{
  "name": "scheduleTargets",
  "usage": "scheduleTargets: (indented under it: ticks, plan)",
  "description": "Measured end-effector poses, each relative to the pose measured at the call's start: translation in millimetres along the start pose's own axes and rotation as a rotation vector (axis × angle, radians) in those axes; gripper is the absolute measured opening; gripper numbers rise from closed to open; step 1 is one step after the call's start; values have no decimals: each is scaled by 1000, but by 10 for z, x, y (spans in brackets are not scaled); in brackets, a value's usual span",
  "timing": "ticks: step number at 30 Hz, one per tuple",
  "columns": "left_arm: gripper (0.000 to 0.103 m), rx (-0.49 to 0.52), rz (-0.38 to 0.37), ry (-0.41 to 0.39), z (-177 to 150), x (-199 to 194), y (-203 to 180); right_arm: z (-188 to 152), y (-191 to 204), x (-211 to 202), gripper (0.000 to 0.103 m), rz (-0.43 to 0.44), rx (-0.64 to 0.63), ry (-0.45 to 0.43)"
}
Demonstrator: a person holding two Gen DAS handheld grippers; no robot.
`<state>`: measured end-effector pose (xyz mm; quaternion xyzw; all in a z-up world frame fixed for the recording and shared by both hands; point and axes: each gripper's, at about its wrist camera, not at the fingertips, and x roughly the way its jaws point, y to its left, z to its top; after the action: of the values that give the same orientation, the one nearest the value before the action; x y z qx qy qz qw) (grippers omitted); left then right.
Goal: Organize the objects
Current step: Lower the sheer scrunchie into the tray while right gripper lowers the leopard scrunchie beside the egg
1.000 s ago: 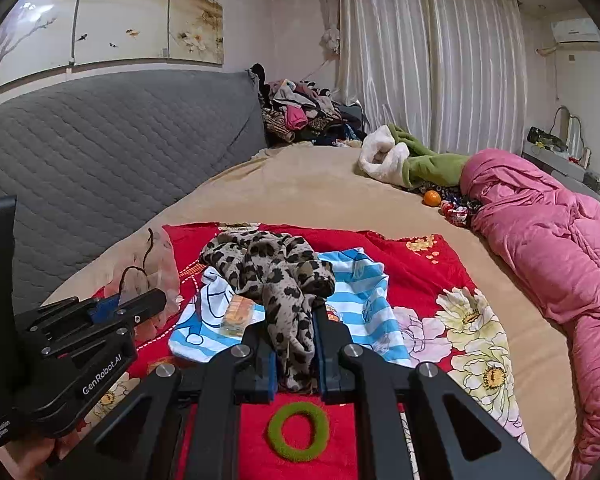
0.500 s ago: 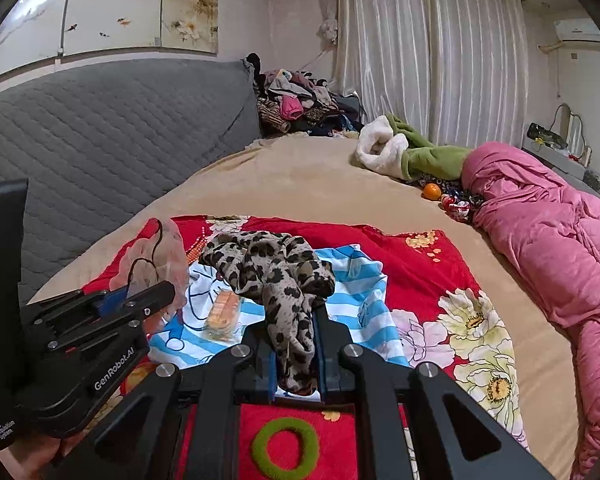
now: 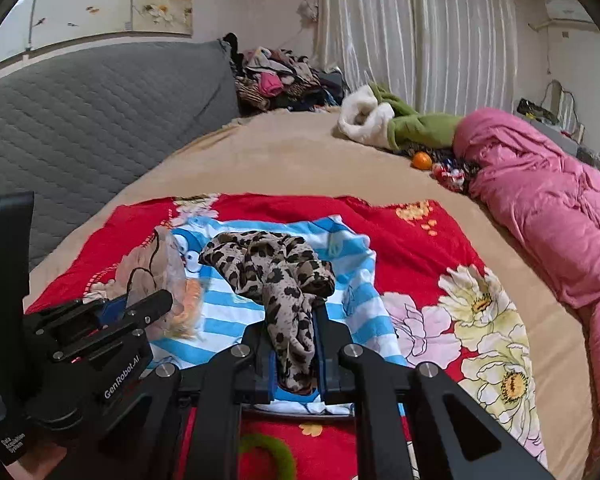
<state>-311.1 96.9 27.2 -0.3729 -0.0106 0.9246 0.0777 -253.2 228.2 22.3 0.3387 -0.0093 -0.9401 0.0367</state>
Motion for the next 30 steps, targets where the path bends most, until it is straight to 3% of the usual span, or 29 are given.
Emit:
scheduleTargets:
  ticks: [17, 30]
  plan:
    - [14, 30, 13, 63, 38, 524, -87, -62, -186, 635, 14, -32, 35, 87]
    - [14, 23, 13, 105, -51, 793, -72, -186, -211, 869, 14, -48, 51, 125]
